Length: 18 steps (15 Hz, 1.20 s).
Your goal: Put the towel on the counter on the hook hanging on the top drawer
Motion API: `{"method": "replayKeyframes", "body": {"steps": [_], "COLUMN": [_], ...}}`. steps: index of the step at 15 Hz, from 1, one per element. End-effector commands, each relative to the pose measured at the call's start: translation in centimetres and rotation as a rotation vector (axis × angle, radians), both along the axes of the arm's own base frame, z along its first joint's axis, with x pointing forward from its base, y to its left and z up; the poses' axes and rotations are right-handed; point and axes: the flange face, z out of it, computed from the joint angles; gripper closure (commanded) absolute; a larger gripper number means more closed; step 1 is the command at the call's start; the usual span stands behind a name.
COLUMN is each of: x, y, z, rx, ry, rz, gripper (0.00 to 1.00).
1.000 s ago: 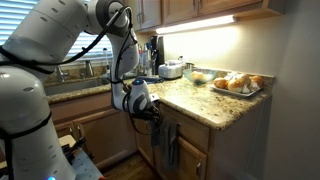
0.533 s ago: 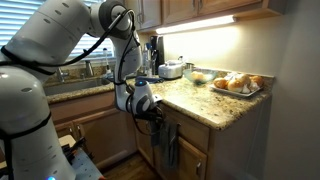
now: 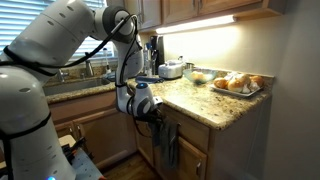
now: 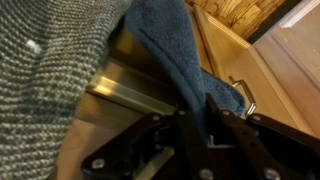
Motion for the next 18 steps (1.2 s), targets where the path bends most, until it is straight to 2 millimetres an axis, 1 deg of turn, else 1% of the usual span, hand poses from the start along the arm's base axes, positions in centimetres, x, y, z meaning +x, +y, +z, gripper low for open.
{"method": "replayKeyframes", "body": {"steps": [1,2,4,12,15,18], "x": [-0.2,-0.2,-1.0,-3.2,-4.0,-3.9], "y": [-0.6,-0.6,-0.5,-0.3,-0.8,-1.5], "z": [1.2,1.5,2.1,4.0,4.7,5.3], "rx": [0.001,0.002,-0.006,-0.015,-0.03,-0.039], "ry": [-0.013,-0.018,-0.012,-0.008,-0.005,-0.013], "rz": [0.021,0.027,0.039,0.09,0.09,0.072], "gripper": [0.98,0.98,0.95,0.94,0.95,0.95]}}
